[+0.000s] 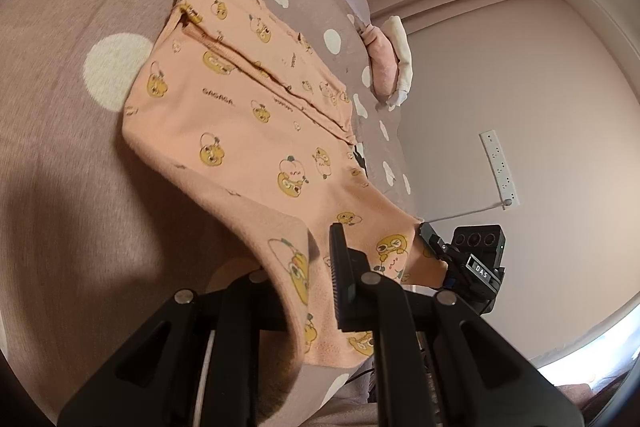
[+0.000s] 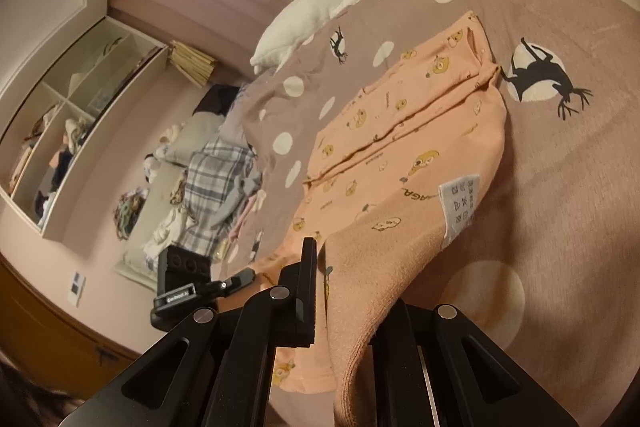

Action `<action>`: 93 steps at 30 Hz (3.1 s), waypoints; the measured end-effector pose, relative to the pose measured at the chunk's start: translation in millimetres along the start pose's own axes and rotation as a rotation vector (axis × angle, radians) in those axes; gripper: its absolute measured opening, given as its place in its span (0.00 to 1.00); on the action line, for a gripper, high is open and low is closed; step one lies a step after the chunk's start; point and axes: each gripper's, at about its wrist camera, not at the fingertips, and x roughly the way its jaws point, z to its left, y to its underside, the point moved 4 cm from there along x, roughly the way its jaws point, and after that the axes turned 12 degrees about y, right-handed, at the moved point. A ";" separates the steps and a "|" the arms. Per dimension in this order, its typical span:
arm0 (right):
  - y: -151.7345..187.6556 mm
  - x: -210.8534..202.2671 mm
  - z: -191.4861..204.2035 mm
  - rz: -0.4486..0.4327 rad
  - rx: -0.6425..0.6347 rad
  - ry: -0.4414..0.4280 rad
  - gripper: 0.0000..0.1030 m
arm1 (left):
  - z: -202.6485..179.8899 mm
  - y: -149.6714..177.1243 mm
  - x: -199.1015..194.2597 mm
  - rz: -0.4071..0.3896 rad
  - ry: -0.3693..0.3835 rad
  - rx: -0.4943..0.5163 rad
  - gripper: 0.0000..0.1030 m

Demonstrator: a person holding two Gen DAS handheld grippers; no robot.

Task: Fold small clothes

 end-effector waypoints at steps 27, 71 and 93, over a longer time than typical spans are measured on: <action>-73.4 3.5 11.4 -0.134 -0.016 -0.031 0.10 | -30.5 -90.2 15.5 -0.073 0.053 0.079 0.11; -187.6 59.5 -78.4 -0.126 0.109 0.346 0.16 | 67.9 -221.8 13.2 -0.110 -0.375 0.040 0.16; -186.2 175.9 -37.1 0.031 -0.390 0.650 0.15 | 82.3 -264.7 103.8 -0.096 -0.447 0.104 0.15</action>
